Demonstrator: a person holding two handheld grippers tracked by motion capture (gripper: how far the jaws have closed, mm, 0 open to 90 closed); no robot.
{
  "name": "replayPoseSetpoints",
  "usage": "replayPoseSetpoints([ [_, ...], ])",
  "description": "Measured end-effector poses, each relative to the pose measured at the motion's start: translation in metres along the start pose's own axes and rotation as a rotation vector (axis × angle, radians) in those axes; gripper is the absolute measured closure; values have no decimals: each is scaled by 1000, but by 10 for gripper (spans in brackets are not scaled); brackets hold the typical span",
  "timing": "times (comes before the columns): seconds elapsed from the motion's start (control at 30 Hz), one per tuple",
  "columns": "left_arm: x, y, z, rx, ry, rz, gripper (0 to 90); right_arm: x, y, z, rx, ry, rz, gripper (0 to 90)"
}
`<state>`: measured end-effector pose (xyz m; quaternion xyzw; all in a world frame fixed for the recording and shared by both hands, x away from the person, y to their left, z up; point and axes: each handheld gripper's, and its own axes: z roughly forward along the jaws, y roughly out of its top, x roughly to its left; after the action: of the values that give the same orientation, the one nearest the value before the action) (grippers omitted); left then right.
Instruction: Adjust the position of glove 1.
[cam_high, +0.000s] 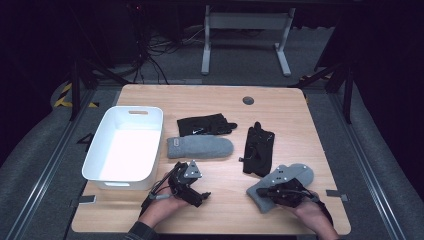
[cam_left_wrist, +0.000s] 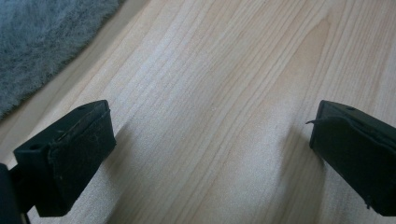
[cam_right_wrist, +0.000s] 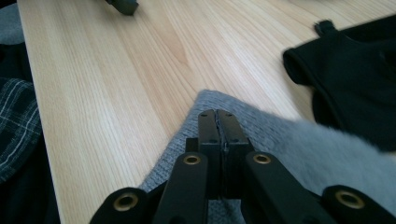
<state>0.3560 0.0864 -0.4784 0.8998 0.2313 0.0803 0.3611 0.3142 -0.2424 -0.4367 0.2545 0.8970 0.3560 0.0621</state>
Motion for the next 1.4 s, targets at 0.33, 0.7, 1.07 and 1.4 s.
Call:
replayPoseSetpoints([
  [0.33, 0, 0, 0, 0, 1, 1, 3, 14, 26, 30, -10, 63, -52, 900],
  [0.7, 0, 0, 0, 1, -1, 1, 4, 26, 47, 50, -39, 109, -91, 900],
  [1.07, -1, 3, -1, 26, -2, 8, 9, -15, 26, 0, -127, -86, 9, 566],
  [1.4, -7, 14, -6, 65, -18, 53, 34, -80, -24, -41, -141, -338, 189, 285],
])
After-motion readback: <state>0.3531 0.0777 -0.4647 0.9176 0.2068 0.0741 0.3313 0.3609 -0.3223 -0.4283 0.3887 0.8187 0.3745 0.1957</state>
